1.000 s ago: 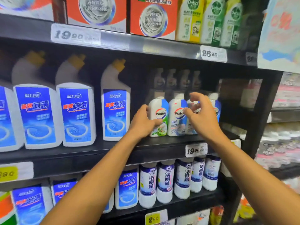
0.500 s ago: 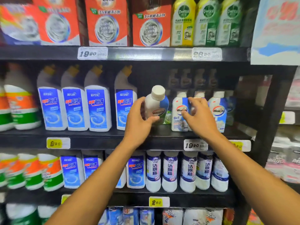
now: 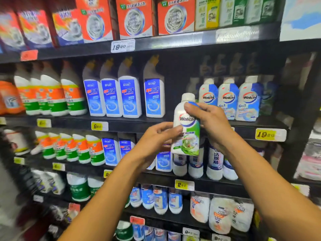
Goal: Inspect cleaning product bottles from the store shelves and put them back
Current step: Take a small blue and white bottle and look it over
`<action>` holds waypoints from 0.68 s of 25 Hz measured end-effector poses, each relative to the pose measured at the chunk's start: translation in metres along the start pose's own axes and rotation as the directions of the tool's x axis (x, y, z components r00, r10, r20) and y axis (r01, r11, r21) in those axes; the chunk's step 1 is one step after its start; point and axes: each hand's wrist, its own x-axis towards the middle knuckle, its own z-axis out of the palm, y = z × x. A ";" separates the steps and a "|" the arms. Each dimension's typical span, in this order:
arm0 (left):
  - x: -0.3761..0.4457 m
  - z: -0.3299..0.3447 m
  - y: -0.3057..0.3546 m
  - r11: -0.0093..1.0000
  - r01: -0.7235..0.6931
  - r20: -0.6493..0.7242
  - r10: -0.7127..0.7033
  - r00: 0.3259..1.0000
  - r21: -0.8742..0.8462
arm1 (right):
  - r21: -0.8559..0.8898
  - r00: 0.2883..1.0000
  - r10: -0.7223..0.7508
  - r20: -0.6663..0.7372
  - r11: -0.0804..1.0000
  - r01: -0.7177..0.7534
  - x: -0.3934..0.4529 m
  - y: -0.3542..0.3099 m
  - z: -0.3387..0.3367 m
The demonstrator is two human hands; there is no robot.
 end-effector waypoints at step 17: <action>-0.025 -0.039 -0.044 0.993 -0.036 0.067 0.044 0.997 -0.112 | 0.065 0.995 -0.019 0.099 0.998 0.013 -0.028 0.010 0.033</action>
